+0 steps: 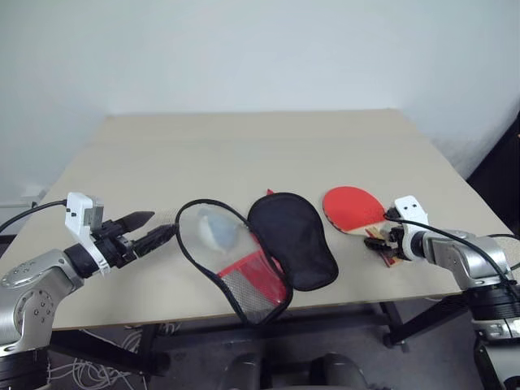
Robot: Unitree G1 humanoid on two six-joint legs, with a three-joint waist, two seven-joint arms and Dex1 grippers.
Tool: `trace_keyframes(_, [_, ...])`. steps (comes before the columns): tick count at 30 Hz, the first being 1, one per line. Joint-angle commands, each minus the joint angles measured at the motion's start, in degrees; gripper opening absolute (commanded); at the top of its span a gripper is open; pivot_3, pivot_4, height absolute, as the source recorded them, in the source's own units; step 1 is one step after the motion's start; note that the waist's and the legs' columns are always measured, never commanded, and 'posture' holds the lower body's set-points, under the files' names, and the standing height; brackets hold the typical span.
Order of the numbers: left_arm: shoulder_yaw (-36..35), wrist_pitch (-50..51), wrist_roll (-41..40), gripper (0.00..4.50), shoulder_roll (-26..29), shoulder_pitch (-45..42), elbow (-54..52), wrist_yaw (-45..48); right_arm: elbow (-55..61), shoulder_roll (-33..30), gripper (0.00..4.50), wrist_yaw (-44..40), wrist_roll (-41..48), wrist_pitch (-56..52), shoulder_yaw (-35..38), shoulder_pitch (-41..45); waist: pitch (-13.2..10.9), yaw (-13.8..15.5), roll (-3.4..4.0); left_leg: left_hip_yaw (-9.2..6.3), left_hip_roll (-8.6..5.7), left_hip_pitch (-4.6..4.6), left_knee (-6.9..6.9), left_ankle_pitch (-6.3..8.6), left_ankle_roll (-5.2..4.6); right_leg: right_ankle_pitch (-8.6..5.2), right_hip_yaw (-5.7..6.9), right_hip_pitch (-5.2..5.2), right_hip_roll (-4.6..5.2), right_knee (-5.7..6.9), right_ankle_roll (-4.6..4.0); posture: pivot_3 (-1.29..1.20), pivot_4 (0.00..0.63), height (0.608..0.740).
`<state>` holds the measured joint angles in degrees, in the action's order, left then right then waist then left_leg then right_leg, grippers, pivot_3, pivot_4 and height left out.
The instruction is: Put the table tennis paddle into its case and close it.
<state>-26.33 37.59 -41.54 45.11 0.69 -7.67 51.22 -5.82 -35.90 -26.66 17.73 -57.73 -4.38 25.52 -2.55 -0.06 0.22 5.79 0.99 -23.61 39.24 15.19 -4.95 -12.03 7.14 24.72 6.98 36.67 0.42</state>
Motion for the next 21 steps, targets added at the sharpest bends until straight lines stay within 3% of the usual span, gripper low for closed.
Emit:
trace_keyframes(1, [-2.32, -0.06, -2.24, 4.50, 1.42, 0.96, -3.12, 2.84, -2.32, 0.34, 2.90, 2.17, -3.39, 2.25, 0.46, 1.06, 0.00, 0.01, 0.00, 0.01, 0.00, 0.01, 0.00, 0.00, 0.00, 0.00, 0.00, -0.01, 0.00, 0.00, 0.00, 0.00, 0.000, 0.706])
trace_keyframes(6, [-2.45, -0.51, -1.98, 4.50, 1.77, 1.52, -3.09, 3.55, -1.66, 1.39, 1.21, 3.74, -3.56, 1.68, 2.31, 0.80, 0.01, 0.14, -0.02, -0.01, 0.00, 0.06, 0.06, 0.00, 0.00, 0.03, 0.00, -0.10, 0.04, -0.01, -0.03, 0.00, 0.000, 0.706])
trace_keyframes(10, [-2.09, -0.91, -1.63, 4.50, 1.79, 1.41, -2.66, 3.95, 0.79, 2.57, 1.18, 5.84, -1.92, 0.18, 6.47, 1.70, -0.01, 0.20, 0.02, -0.01, -0.01, 0.04, 0.05, 0.00, 0.00, 0.02, -0.01, -0.06, 0.05, -0.01, -0.03, 0.00, 0.000, 0.706])
trace_keyframes(14, [-1.67, -1.22, -1.12, 4.50, 1.87, 1.00, -1.80, 4.42, 11.56, 9.02, 1.18, 5.84, 5.45, 1.25, 13.36, 3.56, -0.09, 0.10, 0.15, 0.07, -0.01, -0.21, 0.00, -0.02, 0.04, 0.05, -0.08, 0.25, 0.01, 0.06, 0.01, 0.00, 0.000, 0.706])
trace_keyframes(21, [-0.35, -1.40, -0.46, 4.50, 1.90, -0.54, -0.73, 5.04, 27.71, 17.65, 1.18, 8.06, 11.40, -12.61, 8.24, 2.46, -0.07, -0.91, 0.13, 0.13, 0.34, -0.70, -0.08, -0.20, 0.34, 0.14, -0.01, 0.66, -0.45, 0.18, 0.08, 0.00, 0.000, 0.706])
